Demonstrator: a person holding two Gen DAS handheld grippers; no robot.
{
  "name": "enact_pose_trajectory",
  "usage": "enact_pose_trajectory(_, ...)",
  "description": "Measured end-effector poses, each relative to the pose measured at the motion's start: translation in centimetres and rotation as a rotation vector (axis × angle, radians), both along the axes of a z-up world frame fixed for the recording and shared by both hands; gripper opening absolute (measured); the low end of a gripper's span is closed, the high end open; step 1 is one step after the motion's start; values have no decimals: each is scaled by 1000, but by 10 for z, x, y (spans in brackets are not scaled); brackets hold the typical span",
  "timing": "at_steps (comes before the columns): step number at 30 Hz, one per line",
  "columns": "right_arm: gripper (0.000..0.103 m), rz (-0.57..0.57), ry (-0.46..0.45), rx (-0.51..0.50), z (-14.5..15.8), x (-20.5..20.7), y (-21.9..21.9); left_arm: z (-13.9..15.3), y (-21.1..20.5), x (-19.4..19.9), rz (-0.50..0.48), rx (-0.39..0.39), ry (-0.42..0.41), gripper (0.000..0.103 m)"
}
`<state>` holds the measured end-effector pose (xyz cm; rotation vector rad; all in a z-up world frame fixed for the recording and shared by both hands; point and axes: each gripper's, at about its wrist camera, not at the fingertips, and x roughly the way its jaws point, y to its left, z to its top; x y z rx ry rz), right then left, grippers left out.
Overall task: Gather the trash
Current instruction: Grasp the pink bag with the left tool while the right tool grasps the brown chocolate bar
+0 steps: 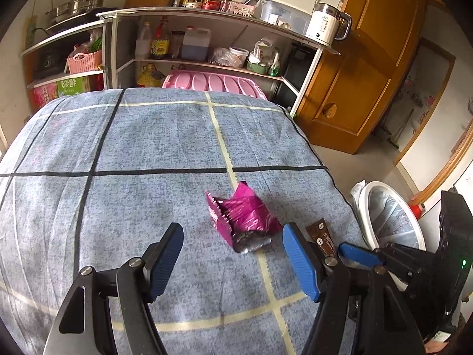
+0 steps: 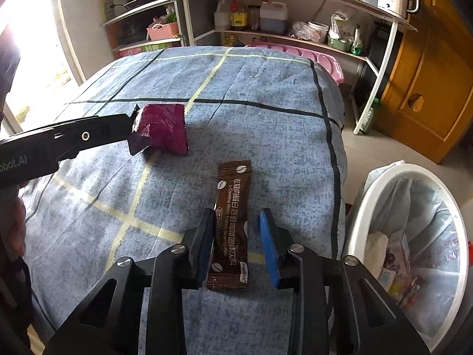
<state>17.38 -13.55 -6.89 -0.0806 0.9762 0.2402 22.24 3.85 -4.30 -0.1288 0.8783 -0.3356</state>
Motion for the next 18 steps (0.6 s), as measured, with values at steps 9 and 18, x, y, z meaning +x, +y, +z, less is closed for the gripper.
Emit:
enact_pose_trajectory(9,23,-4,-14,0,-1,-2,2,-9,-20,22,32,69,29,70)
enact_pose_trajectory(18,23,-8,-17,25,-1,-6,-1,-20,-26,32,83,90,57,69)
